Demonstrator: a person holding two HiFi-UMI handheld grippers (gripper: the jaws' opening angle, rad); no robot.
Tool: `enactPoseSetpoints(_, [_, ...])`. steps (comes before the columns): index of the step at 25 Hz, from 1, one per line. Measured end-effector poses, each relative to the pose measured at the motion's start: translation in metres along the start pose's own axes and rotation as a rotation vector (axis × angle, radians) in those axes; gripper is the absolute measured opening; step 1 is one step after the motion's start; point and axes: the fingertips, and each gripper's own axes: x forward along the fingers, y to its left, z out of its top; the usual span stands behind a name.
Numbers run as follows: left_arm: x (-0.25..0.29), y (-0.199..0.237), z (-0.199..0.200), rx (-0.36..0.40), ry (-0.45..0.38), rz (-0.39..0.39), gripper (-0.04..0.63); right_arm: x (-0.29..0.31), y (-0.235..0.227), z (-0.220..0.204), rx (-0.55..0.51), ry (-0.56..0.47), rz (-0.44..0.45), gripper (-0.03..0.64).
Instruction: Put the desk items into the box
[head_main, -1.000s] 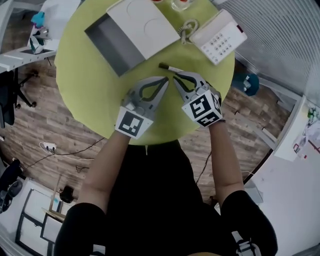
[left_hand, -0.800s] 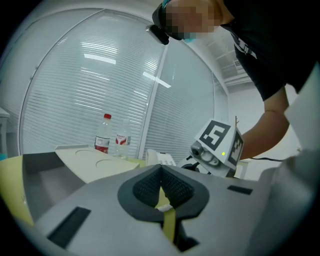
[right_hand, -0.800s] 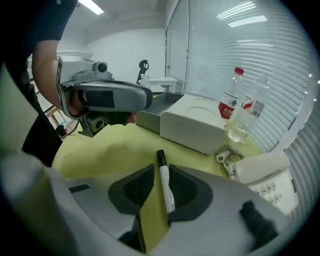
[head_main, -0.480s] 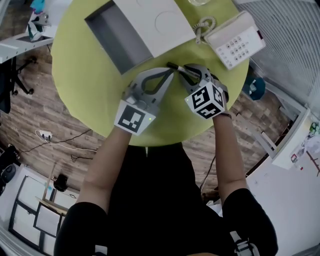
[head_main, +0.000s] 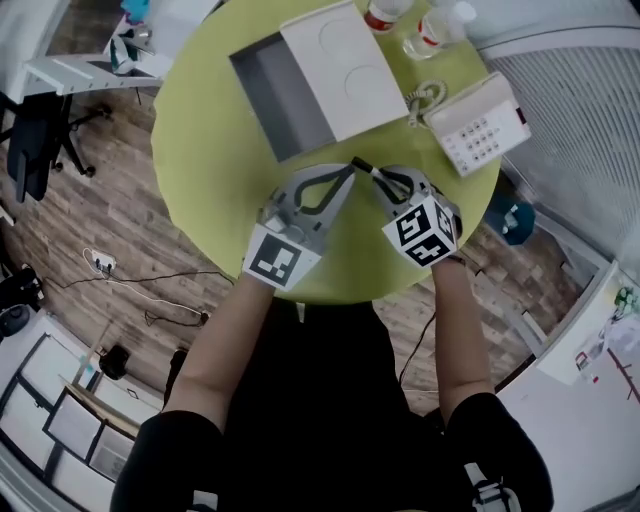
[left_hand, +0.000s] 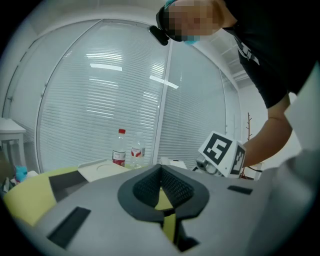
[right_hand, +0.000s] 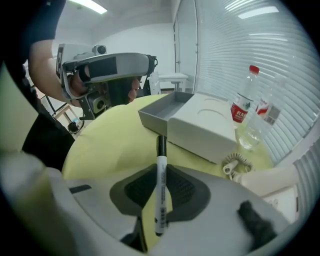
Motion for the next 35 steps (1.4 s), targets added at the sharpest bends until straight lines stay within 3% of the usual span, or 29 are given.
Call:
enactPoseSetpoints(9, [-0.040, 0.044, 0.034, 0.019, -0.068, 0.095, 0.011, -0.027, 0.016, 0.077, 0.000, -0.105, -0.014, 0.071])
enactPoseSetpoints(12, [-0.047, 0.064, 0.034, 0.008, -0.089, 0.094, 0.011, -0.024, 0.014, 0.102, 0.010, -0.124, -0.038, 0.069])
enactPoseSetpoints(22, [-0.063, 0.124, 0.020, 0.079, -0.054, 0.048, 0.011, 0.001, 0.001, 0.162, 0.129, -0.159, -0.111, 0.071])
enactPoseSetpoints(27, [-0.062, 0.157, 0.019, -0.036, -0.107, 0.077, 0.011, 0.020, -0.010, 0.180, 0.236, -0.179, -0.144, 0.071])
enactPoseSetpoints(35, [-0.056, 0.198, 0.008, -0.067, -0.106, 0.071, 0.011, 0.048, -0.030, 0.212, 0.374, -0.226, -0.193, 0.071])
